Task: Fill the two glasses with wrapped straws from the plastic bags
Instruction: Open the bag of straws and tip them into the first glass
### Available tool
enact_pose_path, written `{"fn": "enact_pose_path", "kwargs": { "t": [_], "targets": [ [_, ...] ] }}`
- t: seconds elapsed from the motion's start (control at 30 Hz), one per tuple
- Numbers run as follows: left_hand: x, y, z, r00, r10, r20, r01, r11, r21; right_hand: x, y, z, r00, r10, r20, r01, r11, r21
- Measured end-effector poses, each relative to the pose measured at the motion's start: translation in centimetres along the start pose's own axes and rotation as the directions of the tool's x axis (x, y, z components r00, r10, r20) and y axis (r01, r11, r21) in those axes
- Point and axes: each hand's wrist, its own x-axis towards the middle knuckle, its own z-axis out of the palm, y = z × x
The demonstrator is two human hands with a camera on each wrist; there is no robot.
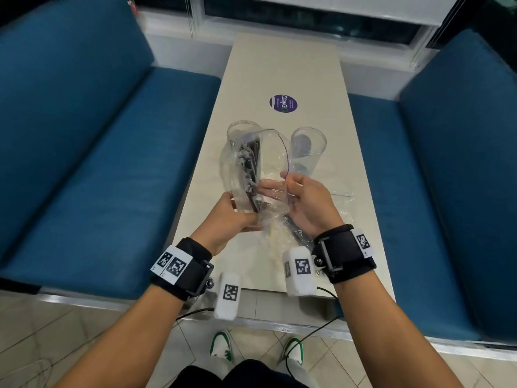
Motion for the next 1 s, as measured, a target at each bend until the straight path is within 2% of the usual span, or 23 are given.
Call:
{"fn": "enact_pose_path", "kwargs": {
  "t": [0.07, 0.2, 0.3, 0.37, 0.4, 0.47, 0.53, 0.6, 0.63, 0.7, 0.8, 0.87, 1.0],
  "targets": [
    [-0.2, 0.2, -0.1, 1.0, 0.018, 0.009, -0.019, 0.998, 0.067, 0.2, 0.4, -0.2, 1.0, 0.025, -0.007, -0.024, 0.992, 0.127],
    [-0.2, 0.5, -0.9, 0.997, 0.06, -0.054, -0.042, 0.955, 0.294, 0.7, 1.3, -0.7, 0.997, 0.017, -0.075, -0.004, 0.987, 0.161],
    [-0.9, 1.0, -1.5, 0.986, 0.163, 0.043, -0.166, 0.905, 0.392, 0.7, 1.7, -0.7, 0.999, 0.037, -0.008, -0.035, 0.989, 0.147],
    [-1.1, 1.2, -1.4, 0.964, 0.241, 0.111, -0.265, 0.903, 0.337, 0.5, 2.1, -0.5, 0.998, 0.043, 0.051, -0.047, 0.996, 0.074],
    [-1.2, 1.3, -1.1, 0.956, 0.272, 0.106, -0.292, 0.912, 0.29, 0.4, 2.2, -0.3, 0.995, 0.041, 0.095, -0.045, 0.998, 0.04],
    [-1.6, 1.4, -0.5, 0.956, 0.292, 0.023, -0.29, 0.93, 0.226, 0.2, 2.4, -0.3, 0.985, 0.029, 0.168, -0.024, 0.999, -0.033],
    [-2.0, 1.3, -0.1, 0.954, 0.292, -0.07, -0.274, 0.943, 0.19, -0.1, 2.7, -0.6, 0.976, -0.016, 0.215, 0.064, 0.975, -0.214],
    [-2.0, 1.1, 0.0, 0.955, 0.28, -0.098, -0.269, 0.957, 0.106, -0.3, 3.5, -1.2, 0.951, -0.052, 0.306, 0.192, 0.873, -0.448],
    [-2.0, 1.2, -0.2, 0.963, 0.257, -0.076, -0.253, 0.966, 0.06, -0.7, 3.7, -1.3, 0.935, -0.027, 0.355, 0.226, 0.814, -0.535],
    [-2.3, 1.8, -0.4, 0.982, 0.186, 0.022, -0.187, 0.982, 0.025, -1.1, 4.0, -1.1, 0.924, -0.006, 0.382, 0.255, 0.755, -0.605],
    [-2.9, 2.8, -0.5, 0.987, 0.099, 0.125, -0.118, 0.981, 0.153, -0.7, 4.5, -1.2, 0.947, -0.082, 0.31, 0.268, 0.733, -0.625],
    [-2.9, 3.3, -0.6, 0.994, 0.096, 0.053, -0.104, 0.978, 0.181, -1.1, 4.2, -1.0, 0.954, -0.11, 0.277, 0.268, 0.727, -0.632],
    [-1.8, 4.1, -1.2, 0.964, 0.093, -0.248, -0.077, 0.994, 0.073, -1.5, 3.9, -0.9, 0.954, -0.059, 0.295, 0.244, 0.726, -0.643]
  ]
}}
